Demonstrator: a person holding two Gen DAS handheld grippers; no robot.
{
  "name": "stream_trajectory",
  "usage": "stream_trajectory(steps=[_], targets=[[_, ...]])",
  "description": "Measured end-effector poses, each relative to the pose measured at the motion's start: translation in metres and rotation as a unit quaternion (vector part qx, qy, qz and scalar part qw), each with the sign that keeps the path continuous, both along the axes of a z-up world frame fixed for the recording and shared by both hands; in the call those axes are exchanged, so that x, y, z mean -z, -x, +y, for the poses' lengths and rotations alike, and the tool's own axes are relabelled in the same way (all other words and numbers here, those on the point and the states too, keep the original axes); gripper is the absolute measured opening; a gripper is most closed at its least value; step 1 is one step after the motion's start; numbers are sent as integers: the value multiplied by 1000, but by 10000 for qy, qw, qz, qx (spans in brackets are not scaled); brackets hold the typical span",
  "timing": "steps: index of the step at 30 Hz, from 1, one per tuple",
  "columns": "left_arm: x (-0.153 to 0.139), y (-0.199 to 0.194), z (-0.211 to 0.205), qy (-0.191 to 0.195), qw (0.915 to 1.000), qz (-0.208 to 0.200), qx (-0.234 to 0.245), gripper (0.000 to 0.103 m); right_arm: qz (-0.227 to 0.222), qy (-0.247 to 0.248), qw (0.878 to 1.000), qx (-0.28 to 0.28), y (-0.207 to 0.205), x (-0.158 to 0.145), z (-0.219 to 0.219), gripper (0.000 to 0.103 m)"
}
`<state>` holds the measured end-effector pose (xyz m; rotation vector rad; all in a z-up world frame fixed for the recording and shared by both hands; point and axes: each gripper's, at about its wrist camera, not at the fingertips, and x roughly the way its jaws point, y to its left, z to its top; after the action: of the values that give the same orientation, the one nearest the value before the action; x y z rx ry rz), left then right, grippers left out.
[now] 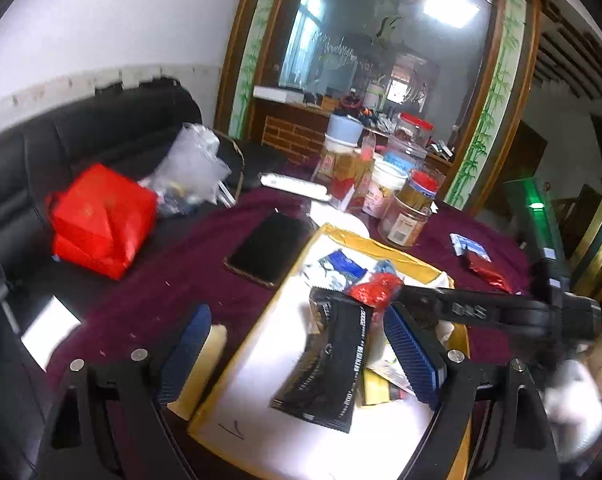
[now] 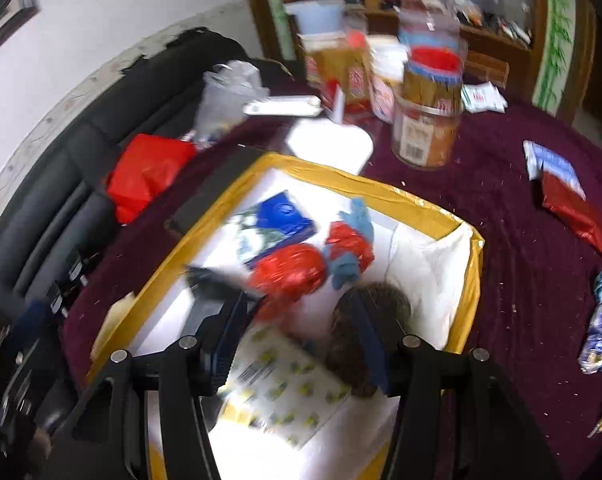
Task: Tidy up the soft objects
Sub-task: 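Release the black bag into the tray with left while right releases the tissue pack there, then move both grippers back over the remaining items on the table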
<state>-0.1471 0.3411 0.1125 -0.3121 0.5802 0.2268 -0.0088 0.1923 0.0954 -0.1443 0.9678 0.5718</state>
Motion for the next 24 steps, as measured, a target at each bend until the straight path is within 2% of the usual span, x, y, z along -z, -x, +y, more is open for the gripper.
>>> stream_trajectory(steps=[2,7,11,16,20,24], targets=[[-6,3,-4,-140,9998,-101,-61,91,-207,35,9998,-69,17,-10,-6,58],[-17,10,-22,-664,9976,-167,-74,94,-454,43,9989,-94,45,-22,-26,59],[-21,11,-37,-797,9967,-110,66,94,-718,163,9973,-39,63,-29,-45,60],[-27,15,-60,-953,9951,-76,253,94,-843,113,9963,82,83,-36,-80,60],[-38,22,-69,-977,9945,-114,371,94,-1032,95,9933,504,100,-50,-144,61],[-55,35,-72,-967,9942,-269,380,95,-1281,181,9836,1258,113,-71,-227,69]])
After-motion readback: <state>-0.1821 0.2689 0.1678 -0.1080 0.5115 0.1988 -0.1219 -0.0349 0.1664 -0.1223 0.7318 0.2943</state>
